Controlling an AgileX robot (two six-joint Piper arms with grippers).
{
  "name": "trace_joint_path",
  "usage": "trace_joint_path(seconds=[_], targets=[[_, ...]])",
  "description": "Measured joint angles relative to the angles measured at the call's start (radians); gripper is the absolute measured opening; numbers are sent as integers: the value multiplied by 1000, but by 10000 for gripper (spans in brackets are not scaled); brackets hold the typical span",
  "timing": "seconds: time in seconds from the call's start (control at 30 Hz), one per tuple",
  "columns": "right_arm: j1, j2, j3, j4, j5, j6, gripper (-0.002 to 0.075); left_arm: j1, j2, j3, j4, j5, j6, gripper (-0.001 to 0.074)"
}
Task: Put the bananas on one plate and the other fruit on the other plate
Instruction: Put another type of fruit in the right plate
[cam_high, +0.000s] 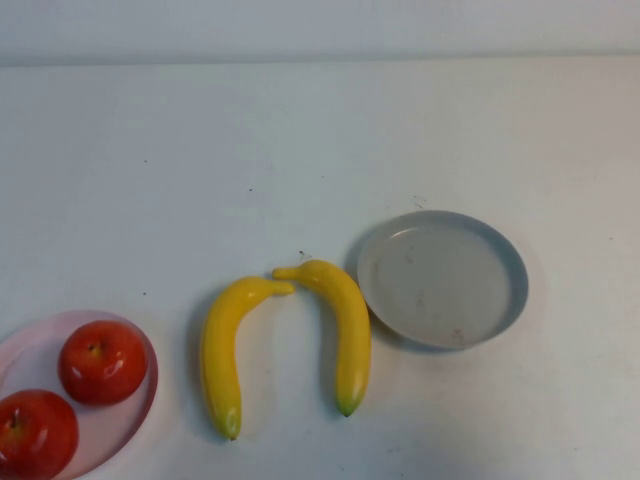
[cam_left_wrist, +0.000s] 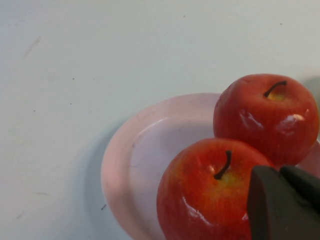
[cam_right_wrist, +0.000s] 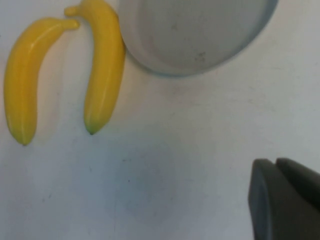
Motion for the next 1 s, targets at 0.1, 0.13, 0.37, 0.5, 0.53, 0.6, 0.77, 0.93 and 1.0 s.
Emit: trace_joint_path(seconds=[0.1,0.13,0.37,0.5,0.53,0.6,0.77,0.93,1.0], targets=[[6,120,-53,-3,4,-24,-17,0,0,0,0,0,0,2],[21,170,-76,-8,4,-27,-17,0,0,0,0,0,0,2],[257,406,-216,-123,-51,72,-17,0,0,0,0,0,0,2],[437,549,-338,-249,-61,199,-17,0,0,0,0,0,0,2],[480,590,-376,-281,-61,227,-17,0,0,0,0,0,0,2],[548,667,-449,-325,-59,261,-17,0,0,0,0,0,0,2],[670,884,-678,-395,6,283,-1,0,0,0,0,0,0,2],[697,1065,-891,-422,104,281,133,0,0,0,0,0,0,2],[697,1126,-966,-434,137,279,216,0,0,0,0,0,0,2]])
